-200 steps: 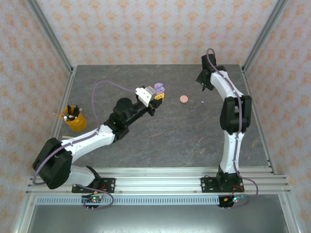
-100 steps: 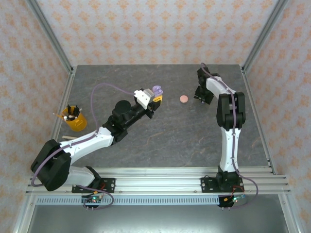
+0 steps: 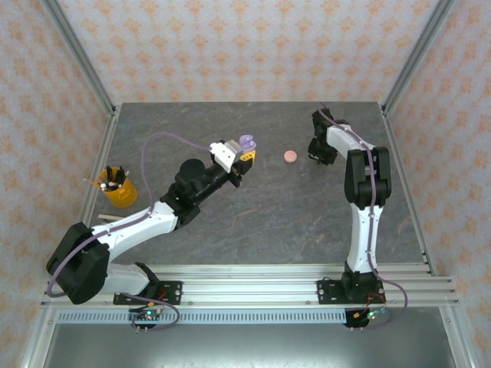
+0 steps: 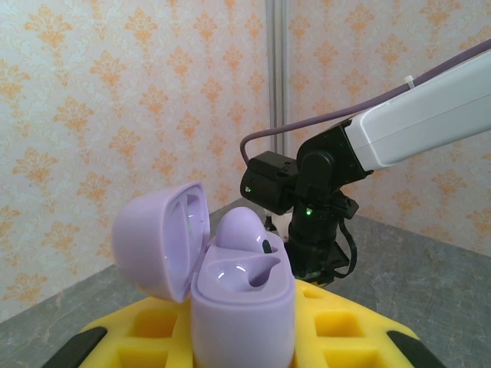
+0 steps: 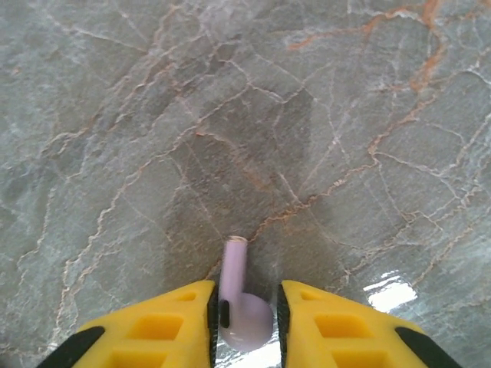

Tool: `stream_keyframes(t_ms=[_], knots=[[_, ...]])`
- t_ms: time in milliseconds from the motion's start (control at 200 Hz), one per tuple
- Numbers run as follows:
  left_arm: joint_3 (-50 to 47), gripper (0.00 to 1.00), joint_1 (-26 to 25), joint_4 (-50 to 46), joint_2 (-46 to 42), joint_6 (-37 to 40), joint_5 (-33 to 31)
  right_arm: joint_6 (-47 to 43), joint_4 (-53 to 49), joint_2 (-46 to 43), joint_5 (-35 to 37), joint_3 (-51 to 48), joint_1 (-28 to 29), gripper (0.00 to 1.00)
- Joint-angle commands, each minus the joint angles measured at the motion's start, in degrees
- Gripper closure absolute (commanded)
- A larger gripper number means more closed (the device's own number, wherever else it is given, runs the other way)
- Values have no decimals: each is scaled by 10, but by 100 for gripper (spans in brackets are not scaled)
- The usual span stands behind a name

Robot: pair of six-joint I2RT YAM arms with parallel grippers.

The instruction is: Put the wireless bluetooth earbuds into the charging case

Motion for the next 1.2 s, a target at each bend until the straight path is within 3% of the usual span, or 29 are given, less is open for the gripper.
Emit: stream_keyframes(t_ms=[0,105,460,851,1011,1196], knots=[[-3,100,4,10,-17,-1,-6,-2,-3,-16,4,-23,2,82],[-3,100,4,8,-19,0,-7,-1,5,-33,0,-39,2,87],[-5,100,5,-1,-33,8,-9,25,34,-165,-25,-161,27,89],[-29,100,7,6,-59,-2,-13,168,48,-355,-16,-369,183,90],[-39,100,10,9,-69,-3,-13,240,46,-388,3,-430,253,90],[-49,100,13,8,-78,-3,-12,284,52,-380,7,-464,295,89]])
